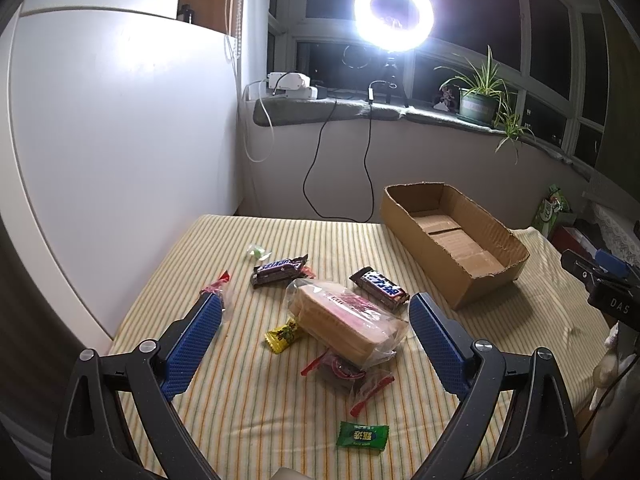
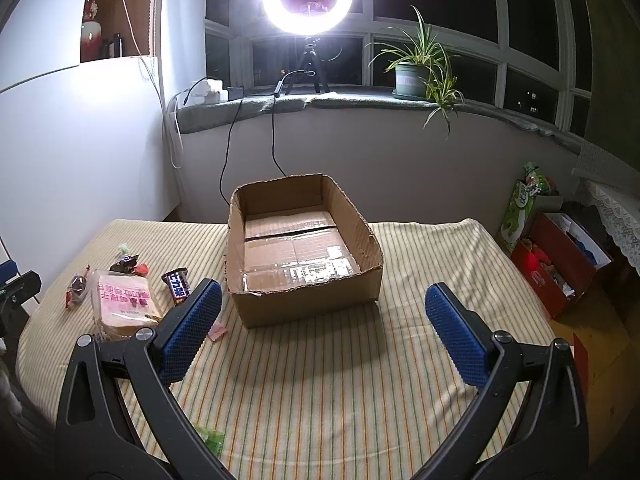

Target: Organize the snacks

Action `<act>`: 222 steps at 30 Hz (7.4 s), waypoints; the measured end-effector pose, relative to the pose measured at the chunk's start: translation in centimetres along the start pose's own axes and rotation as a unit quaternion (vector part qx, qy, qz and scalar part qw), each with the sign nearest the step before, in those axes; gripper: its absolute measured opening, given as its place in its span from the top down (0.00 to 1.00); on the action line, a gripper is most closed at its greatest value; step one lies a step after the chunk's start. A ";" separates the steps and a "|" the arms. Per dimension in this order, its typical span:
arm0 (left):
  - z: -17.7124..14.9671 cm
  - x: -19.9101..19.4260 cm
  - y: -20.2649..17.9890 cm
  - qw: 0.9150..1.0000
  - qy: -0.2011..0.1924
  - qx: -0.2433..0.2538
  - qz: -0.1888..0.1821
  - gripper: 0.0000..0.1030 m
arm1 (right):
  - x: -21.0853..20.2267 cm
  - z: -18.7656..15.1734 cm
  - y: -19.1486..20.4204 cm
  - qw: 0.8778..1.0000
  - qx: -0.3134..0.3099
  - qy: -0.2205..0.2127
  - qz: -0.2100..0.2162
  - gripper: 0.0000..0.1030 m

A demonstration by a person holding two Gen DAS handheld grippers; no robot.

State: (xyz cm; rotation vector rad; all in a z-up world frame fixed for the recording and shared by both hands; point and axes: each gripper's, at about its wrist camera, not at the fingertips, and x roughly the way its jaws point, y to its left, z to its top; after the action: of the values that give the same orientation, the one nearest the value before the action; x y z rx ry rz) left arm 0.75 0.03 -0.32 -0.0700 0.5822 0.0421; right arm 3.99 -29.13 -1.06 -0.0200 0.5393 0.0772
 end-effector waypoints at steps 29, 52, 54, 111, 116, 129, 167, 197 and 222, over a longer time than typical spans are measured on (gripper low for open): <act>0.0 0.0 -0.7 1.000 -0.003 0.004 -0.001 0.08 | 0.1 -0.1 0.0 1.000 0.003 0.005 0.005 0.00; -0.2 0.7 -0.2 1.000 0.006 -0.002 -0.006 0.08 | 1.5 -0.6 0.4 0.999 0.004 0.029 0.027 0.00; -0.3 1.0 -0.1 1.000 0.009 -0.003 -0.008 0.08 | 1.8 -0.7 0.6 0.999 0.002 0.033 0.032 0.00; 0.2 13.3 5.7 0.966 0.166 -0.093 -0.174 0.29 | 14.0 -4.1 12.0 0.894 0.092 0.274 0.341 0.33; -0.1 13.5 5.4 0.967 0.173 -0.081 -0.167 0.29 | 15.0 -4.4 12.5 0.885 0.102 0.286 0.352 0.33; 0.2 12.5 4.9 0.972 0.160 -0.064 -0.159 0.32 | 14.6 -3.7 14.3 0.883 0.073 0.270 0.378 0.74; 3.3 11.2 3.1 0.977 0.128 -0.042 -0.168 0.33 | 13.9 -1.5 14.1 0.893 0.016 0.210 0.399 0.46; 8.8 19.1 -15.2 0.961 0.142 0.060 -0.229 0.33 | 15.6 2.6 -3.8 0.936 0.054 0.167 0.305 0.46; 8.7 21.1 -17.2 0.964 0.157 0.100 -0.190 0.33 | 16.7 2.7 -7.5 0.955 0.065 0.164 0.237 0.46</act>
State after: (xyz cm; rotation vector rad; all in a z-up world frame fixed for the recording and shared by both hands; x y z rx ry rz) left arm 24.16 -15.98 -3.79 0.0099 0.8791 -0.4078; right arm 20.25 -35.36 -7.39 0.2306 0.8737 0.5145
